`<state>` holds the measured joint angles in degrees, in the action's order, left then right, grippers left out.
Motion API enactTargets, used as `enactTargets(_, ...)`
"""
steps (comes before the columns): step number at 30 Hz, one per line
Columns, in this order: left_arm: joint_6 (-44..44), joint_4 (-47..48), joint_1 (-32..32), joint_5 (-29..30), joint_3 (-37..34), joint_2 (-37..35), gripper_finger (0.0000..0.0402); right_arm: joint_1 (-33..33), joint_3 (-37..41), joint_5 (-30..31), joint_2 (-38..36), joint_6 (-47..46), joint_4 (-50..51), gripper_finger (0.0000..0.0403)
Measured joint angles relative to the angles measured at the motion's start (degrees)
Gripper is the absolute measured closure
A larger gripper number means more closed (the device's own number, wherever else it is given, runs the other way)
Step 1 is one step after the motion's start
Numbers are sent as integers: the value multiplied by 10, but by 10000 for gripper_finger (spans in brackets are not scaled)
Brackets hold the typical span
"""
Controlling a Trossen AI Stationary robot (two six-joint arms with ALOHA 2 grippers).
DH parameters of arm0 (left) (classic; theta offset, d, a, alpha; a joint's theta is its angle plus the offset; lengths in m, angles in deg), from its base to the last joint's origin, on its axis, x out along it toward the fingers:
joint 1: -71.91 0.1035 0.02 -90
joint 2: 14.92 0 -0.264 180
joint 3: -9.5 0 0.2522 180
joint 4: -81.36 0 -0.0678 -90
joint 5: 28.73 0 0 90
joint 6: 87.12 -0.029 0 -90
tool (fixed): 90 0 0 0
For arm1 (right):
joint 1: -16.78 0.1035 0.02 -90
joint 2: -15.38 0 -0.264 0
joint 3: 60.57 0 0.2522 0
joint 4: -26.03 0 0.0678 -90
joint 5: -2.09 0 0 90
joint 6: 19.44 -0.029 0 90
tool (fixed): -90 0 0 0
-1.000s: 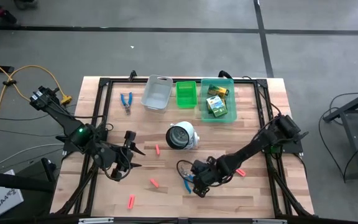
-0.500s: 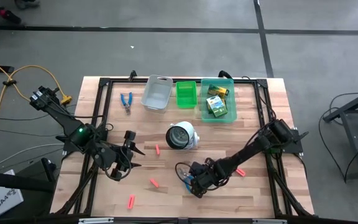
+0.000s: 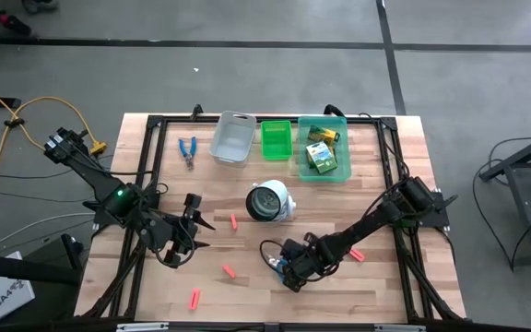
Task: Pick & Place School Supplies
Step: Put the blue hole puncher into the gray bin
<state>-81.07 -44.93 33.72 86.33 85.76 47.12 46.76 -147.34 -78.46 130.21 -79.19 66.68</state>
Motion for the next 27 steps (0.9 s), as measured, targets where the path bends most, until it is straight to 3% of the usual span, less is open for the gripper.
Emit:
enactTargets(7,0,0,0,0,0,0,208,0,0,-14,1,17,-23,373)
enactTargets(15,0,0,0,0,0,0,208,1,1,-19,-11,50,-95,373)
enactTargets(27,-67,-17,-4,4,0,0,208,-16,0,82,-102,154,-179,373)
